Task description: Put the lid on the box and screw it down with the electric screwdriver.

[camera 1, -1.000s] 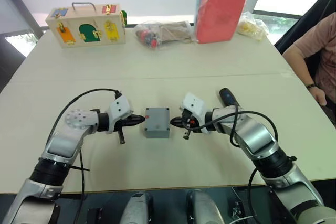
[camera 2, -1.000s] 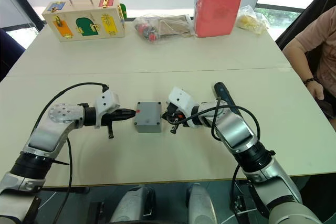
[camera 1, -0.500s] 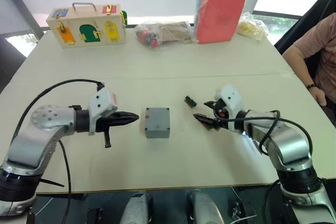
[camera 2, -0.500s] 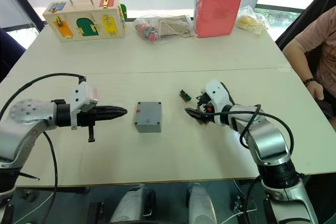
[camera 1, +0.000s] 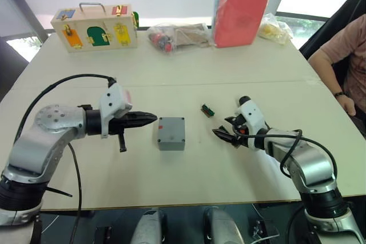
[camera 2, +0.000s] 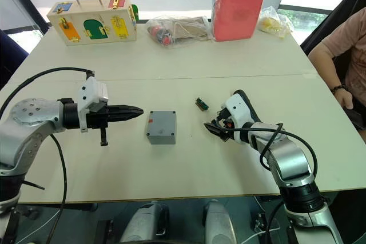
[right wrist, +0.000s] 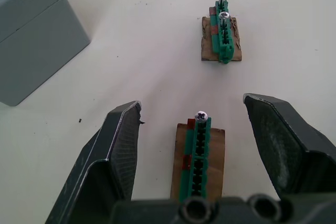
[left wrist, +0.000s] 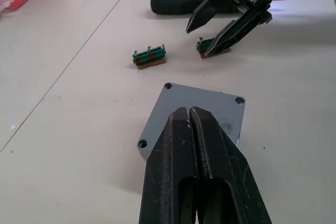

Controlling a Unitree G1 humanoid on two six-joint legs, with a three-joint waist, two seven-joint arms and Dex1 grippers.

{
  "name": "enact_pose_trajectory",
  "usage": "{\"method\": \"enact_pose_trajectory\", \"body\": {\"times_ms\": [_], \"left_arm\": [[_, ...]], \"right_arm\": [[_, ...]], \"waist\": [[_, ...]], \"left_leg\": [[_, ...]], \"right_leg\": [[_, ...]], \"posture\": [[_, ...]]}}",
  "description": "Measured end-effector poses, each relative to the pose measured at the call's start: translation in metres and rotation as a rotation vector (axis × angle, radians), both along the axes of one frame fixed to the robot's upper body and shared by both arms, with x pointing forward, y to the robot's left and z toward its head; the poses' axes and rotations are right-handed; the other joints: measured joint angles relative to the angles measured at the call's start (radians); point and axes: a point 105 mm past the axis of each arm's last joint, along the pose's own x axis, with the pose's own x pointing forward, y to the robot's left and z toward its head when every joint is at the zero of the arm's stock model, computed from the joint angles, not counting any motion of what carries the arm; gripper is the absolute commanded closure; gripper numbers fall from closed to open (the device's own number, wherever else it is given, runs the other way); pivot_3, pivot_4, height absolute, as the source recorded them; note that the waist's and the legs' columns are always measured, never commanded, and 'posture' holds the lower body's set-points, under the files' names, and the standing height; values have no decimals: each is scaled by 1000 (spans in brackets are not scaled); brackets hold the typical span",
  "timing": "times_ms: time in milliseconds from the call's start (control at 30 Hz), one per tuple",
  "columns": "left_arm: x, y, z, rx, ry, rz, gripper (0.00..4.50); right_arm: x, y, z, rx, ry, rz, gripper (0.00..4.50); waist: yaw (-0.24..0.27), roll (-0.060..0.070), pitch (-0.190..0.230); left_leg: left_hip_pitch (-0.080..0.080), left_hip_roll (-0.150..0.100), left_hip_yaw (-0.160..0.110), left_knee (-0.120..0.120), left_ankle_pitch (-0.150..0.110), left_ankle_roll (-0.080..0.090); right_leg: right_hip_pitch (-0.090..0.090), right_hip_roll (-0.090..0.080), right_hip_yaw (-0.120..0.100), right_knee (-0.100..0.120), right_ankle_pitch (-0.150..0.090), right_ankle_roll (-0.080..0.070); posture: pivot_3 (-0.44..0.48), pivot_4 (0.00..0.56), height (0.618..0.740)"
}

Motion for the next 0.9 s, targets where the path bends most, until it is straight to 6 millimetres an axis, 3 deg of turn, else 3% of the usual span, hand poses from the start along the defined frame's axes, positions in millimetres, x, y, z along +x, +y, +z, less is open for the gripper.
{"method": "enact_pose_trajectory", "body": {"times_ms": [200,300,533,900], "left_arm": [[2,-3,-4,-4,12,2,4500],[2,-4,-5,-7,14,2,4500],[3,-4,-5,-7,12,5,4500],[3,-5,-4,-14,4,12,4500]], "right_arm": [[1,-2,-3,1,11,-9,1266],[1,-2,-3,1,11,-10,1791],[2,-3,-4,2,7,-12,4412],[2,-8,-2,21,25,-24,4412]], "waist": [[1,0,0],[0,0,0],[0,0,0],[0,0,0]], "left_leg": [[0,0,0,0,0,0],[0,0,0,0,0,0],[0,0,0,0,0,0],[0,0,0,0,0,0]], "right_leg": [[0,0,0,0,0,0],[0,0,0,0,0,0],[0,0,0,0,0,0],[0,0,0,0,0,0]], "posture": [[0,150,730],[0,150,730],[0,150,730],[0,150,730]]}}
